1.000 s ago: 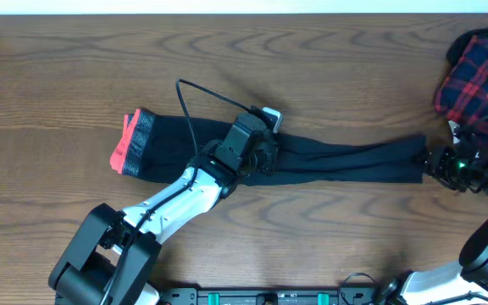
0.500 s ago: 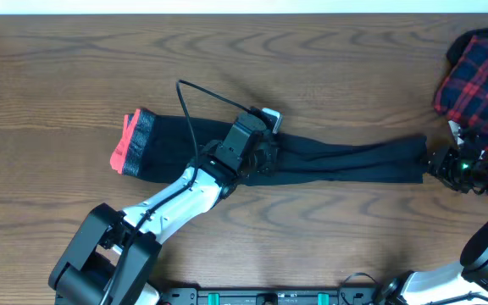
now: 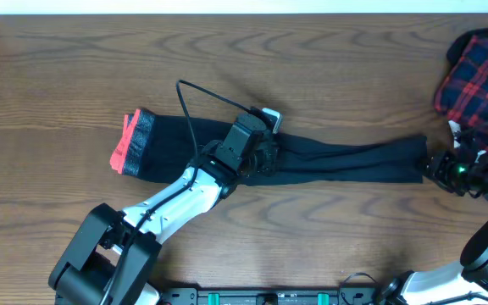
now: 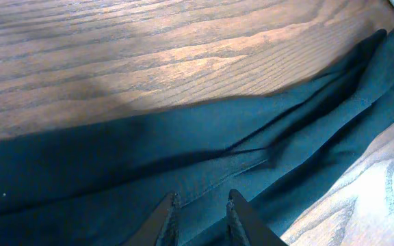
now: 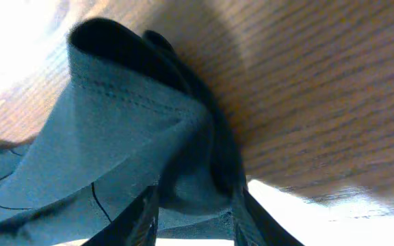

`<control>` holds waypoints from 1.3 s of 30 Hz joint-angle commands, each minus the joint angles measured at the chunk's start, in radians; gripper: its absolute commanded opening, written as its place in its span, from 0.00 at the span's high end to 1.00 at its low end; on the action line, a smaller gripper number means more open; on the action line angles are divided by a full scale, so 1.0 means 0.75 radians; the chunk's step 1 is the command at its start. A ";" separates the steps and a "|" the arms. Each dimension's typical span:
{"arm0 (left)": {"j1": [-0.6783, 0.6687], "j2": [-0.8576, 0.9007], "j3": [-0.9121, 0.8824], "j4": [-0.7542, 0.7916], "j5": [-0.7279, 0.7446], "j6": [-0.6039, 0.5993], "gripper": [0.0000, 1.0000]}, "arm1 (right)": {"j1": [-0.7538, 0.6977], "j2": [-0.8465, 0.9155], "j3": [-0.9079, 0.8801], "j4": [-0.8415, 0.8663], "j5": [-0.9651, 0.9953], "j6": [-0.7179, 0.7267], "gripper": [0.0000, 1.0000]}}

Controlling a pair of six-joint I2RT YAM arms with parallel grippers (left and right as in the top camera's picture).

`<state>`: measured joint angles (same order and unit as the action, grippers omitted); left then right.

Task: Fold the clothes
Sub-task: 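Press the folded pants middle with the left gripper, right holding leg ends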

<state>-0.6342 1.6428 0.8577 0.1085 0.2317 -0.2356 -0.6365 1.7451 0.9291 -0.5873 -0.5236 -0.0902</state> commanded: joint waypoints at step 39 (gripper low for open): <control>0.002 0.009 0.004 -0.047 -0.026 -0.007 0.73 | -0.160 -0.060 0.228 -0.592 0.058 0.080 0.66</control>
<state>-0.6342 1.6428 0.8577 0.0910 0.2283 -0.2356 -0.7681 1.7428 1.0573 -1.0180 -0.3435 0.0387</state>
